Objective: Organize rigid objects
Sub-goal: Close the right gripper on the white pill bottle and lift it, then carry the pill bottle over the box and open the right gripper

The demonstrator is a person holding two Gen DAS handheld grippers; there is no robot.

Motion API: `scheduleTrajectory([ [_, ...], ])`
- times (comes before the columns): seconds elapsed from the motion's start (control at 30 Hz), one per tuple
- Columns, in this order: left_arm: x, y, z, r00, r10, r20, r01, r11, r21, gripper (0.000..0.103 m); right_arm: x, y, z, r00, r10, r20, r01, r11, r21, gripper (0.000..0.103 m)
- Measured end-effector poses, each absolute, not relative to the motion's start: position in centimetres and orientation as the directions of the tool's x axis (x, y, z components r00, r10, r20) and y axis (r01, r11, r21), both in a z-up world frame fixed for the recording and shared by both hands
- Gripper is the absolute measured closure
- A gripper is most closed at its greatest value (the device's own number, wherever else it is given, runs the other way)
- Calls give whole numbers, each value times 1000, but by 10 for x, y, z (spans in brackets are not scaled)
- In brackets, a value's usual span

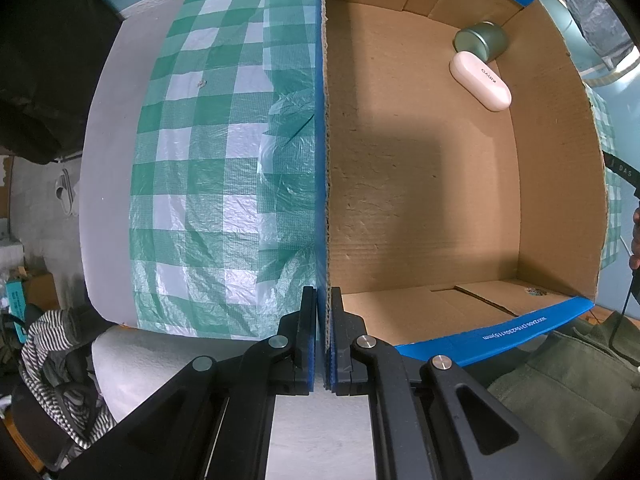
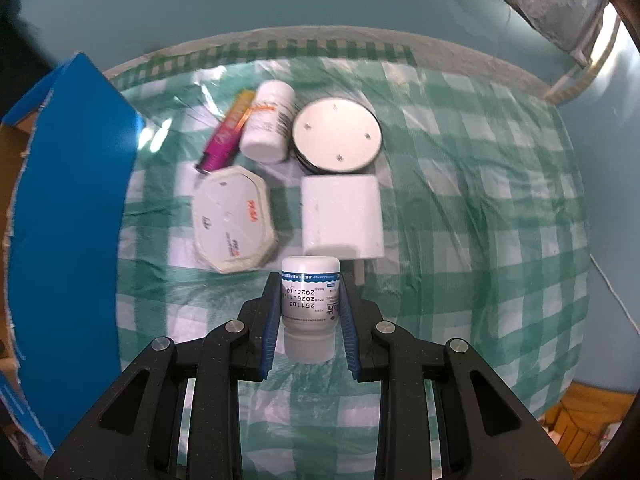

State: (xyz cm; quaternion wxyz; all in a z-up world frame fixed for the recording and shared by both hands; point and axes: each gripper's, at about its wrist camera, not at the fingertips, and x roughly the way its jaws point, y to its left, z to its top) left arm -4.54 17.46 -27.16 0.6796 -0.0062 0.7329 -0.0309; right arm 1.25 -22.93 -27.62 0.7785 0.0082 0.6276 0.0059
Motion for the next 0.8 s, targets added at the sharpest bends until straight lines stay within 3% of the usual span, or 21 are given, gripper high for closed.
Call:
scheduleTrajectory([
  [0.8,-41,170,-270,-80,-47,-996,45,998,-50,98,41,-190,-219,324,94,-941,-84,994,70,77],
])
